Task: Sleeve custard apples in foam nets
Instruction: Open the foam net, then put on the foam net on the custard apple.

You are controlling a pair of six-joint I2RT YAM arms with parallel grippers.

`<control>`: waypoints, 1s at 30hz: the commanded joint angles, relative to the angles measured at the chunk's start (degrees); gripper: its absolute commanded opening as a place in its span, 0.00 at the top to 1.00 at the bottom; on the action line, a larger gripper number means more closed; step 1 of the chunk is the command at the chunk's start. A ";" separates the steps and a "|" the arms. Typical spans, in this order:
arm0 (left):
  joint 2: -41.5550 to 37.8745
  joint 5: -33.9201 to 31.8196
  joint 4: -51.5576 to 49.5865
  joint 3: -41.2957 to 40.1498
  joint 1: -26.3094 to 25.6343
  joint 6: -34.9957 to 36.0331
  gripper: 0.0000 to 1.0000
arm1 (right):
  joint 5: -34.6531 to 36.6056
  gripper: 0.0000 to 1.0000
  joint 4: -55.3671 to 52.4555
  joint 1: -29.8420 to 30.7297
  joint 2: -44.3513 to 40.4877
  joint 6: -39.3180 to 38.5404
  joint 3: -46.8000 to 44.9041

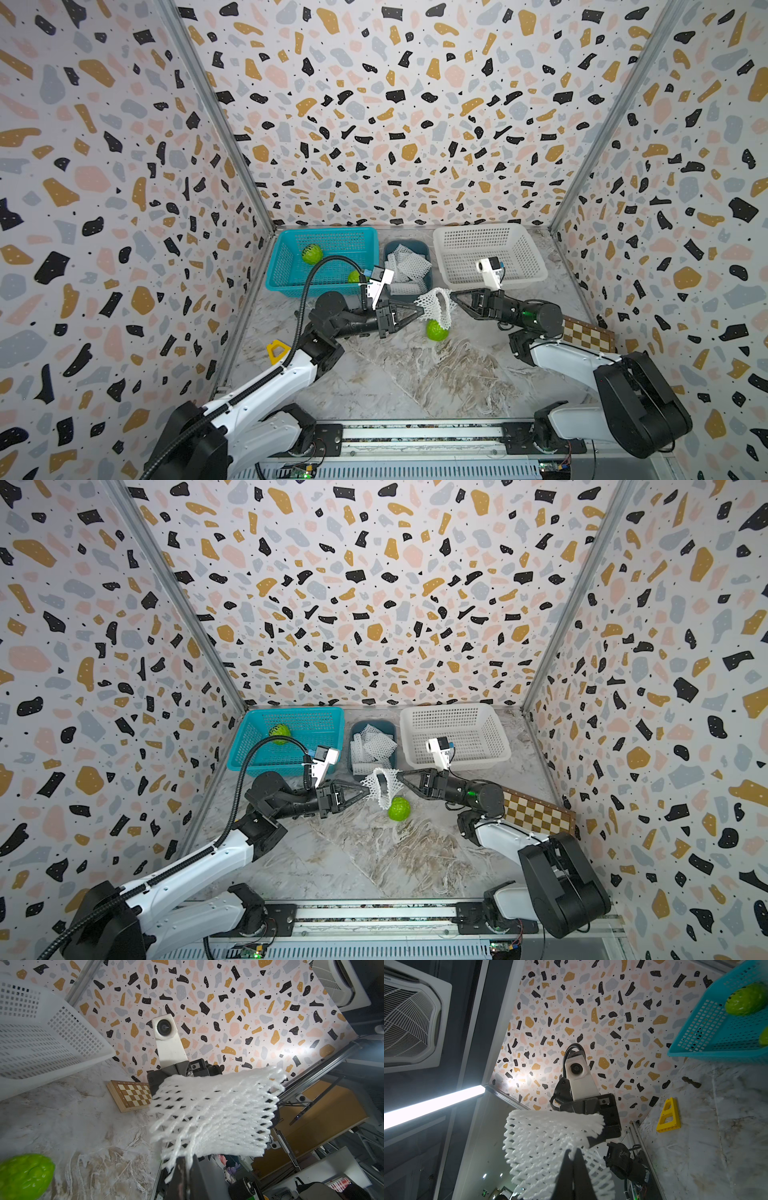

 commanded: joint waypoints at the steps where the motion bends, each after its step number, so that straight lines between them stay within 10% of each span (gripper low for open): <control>1: 1.91 -0.96 1.41 -0.05 0.27 -1.32 1.00 | 2.56 1.00 13.38 -0.98 0.02 -0.21 -1.11; 30: 19.35 -3.63 0.05 2.06 0.71 -4.98 1.00 | 6.72 1.00 -7.75 -7.89 4.34 -15.90 -11.38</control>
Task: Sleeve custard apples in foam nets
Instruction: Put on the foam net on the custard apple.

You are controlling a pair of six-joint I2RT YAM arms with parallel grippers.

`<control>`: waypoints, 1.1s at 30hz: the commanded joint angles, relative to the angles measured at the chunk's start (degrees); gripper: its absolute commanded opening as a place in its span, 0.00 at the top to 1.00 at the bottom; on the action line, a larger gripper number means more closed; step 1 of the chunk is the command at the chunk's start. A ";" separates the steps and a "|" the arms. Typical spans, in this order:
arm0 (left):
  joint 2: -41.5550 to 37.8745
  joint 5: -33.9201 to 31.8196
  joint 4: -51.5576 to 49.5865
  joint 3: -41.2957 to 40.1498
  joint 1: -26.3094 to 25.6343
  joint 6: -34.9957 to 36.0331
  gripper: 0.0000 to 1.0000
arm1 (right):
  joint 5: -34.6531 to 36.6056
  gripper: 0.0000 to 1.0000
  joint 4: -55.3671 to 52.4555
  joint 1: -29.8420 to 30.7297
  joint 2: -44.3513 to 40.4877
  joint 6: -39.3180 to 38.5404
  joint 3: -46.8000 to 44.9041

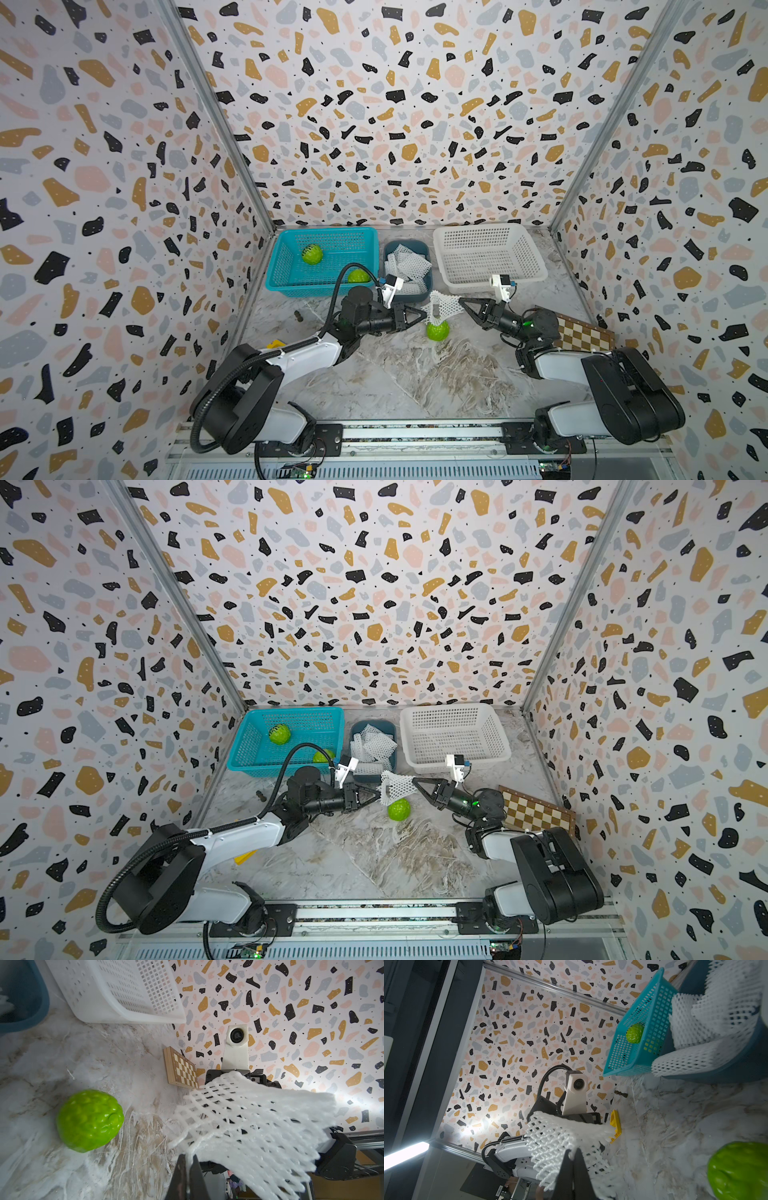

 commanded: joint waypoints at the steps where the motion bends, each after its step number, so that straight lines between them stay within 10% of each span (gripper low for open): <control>1: 0.79 0.86 1.31 1.92 0.25 -0.39 1.00 | 0.35 1.00 -0.74 -0.33 1.21 -3.30 -0.53; 33: 16.09 2.69 -2.07 7.20 0.75 -0.58 1.00 | 0.75 1.00 -1.53 -0.33 16.41 -10.09 -0.37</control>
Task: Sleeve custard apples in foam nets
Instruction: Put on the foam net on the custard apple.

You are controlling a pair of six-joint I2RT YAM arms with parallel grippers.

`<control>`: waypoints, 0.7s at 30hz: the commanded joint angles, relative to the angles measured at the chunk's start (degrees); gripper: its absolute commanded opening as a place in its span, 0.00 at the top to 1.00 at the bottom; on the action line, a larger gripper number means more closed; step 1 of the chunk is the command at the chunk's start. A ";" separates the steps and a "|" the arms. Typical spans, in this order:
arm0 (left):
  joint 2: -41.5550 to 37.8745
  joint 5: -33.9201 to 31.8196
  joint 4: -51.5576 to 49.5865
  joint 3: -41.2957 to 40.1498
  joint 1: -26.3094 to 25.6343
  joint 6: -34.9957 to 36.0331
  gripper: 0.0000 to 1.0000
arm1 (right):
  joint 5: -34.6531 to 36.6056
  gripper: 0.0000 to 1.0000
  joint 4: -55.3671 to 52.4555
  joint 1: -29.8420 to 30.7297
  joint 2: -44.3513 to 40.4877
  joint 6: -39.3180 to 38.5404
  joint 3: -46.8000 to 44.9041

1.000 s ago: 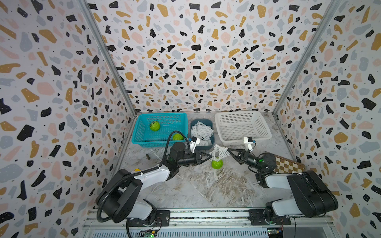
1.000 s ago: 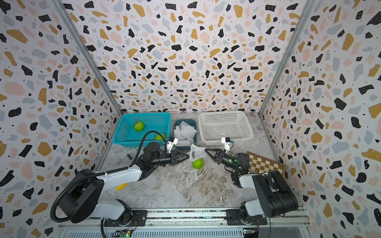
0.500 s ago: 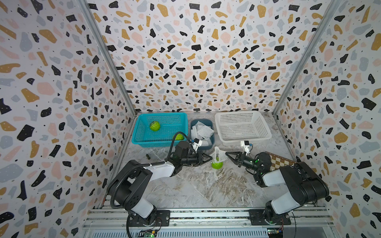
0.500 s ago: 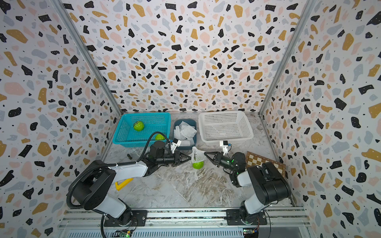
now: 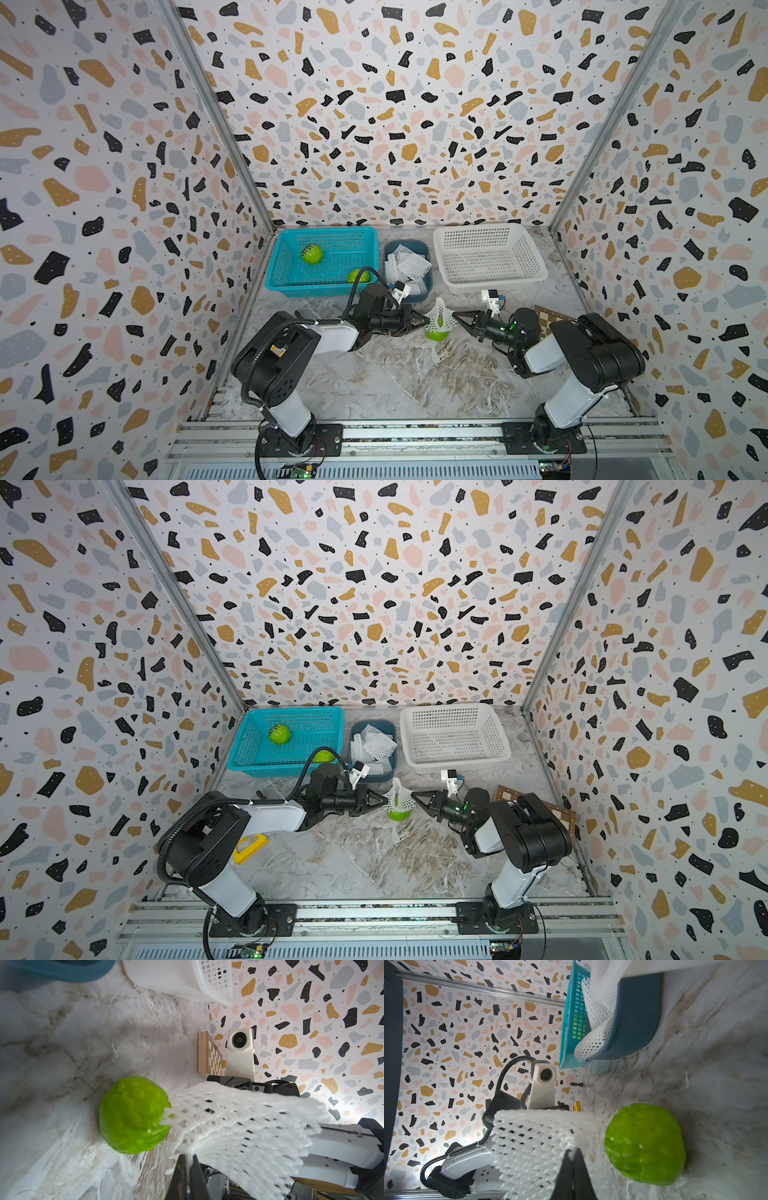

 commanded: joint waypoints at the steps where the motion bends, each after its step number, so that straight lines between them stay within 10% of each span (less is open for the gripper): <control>1: 0.97 1.03 1.26 1.34 0.55 -0.19 1.00 | 0.19 1.00 0.06 -0.28 -0.31 -2.41 0.33; 21: 3.43 2.27 1.56 0.71 1.34 -0.71 1.00 | 0.06 1.00 0.67 -0.96 4.69 -3.31 -0.46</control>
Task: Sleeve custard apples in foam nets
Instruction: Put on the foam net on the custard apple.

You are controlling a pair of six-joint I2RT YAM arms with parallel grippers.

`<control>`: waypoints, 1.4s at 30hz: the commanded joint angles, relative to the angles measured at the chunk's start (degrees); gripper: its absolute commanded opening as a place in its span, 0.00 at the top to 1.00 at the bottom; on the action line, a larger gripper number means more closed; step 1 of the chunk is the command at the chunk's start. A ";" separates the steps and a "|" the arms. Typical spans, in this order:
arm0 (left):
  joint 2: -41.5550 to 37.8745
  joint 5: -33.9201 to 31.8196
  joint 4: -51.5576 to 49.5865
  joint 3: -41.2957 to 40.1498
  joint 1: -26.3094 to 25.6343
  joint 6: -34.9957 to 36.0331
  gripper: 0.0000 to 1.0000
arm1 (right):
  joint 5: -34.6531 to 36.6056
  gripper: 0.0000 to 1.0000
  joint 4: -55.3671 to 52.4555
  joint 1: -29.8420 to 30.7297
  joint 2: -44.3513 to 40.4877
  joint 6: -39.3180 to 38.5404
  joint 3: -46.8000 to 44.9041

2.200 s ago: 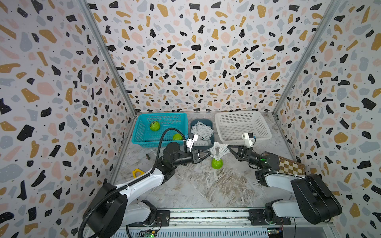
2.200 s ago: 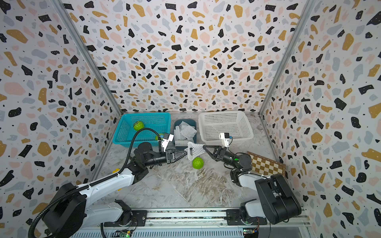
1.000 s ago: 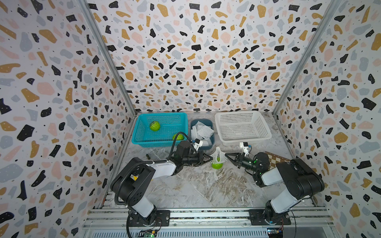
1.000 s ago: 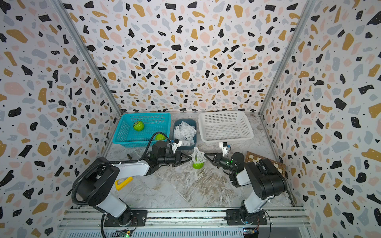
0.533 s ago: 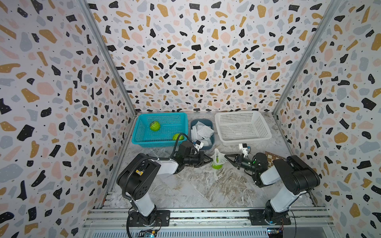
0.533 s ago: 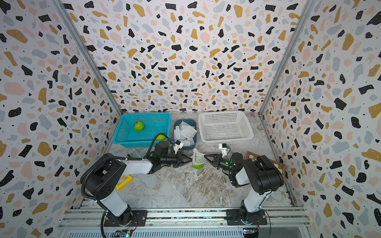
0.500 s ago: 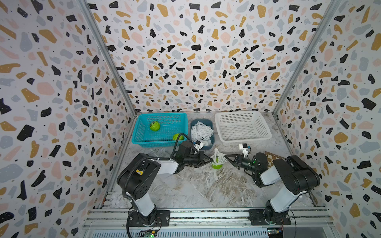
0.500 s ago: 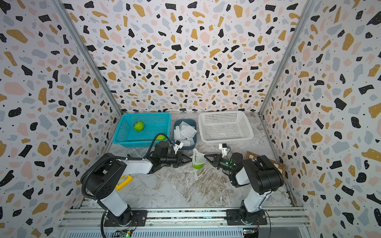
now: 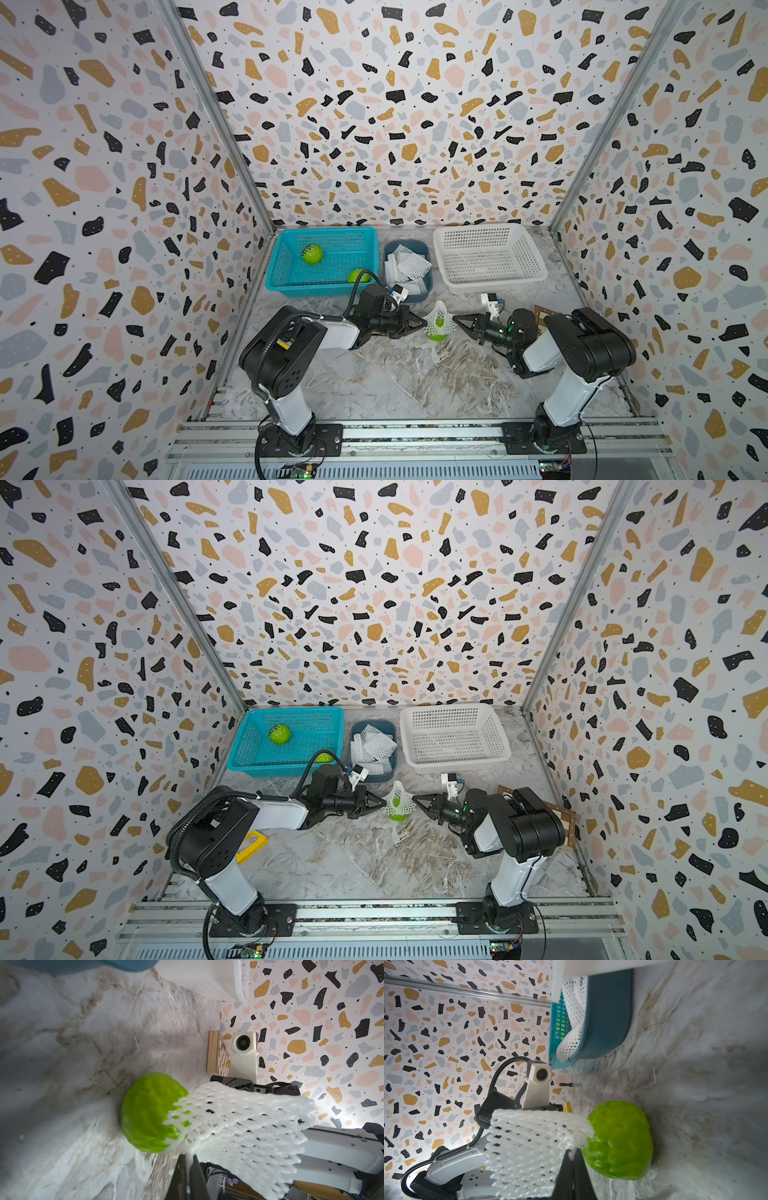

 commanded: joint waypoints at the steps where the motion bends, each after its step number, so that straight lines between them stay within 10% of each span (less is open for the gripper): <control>1: 0.62 0.83 1.82 0.53 0.23 0.10 1.00 | -0.06 1.00 1.36 -0.22 0.62 -1.18 -0.59; 42: 5.13 1.79 3.54 -0.13 0.50 0.31 1.00 | 1.01 1.00 -1.13 -0.66 4.58 -4.74 0.05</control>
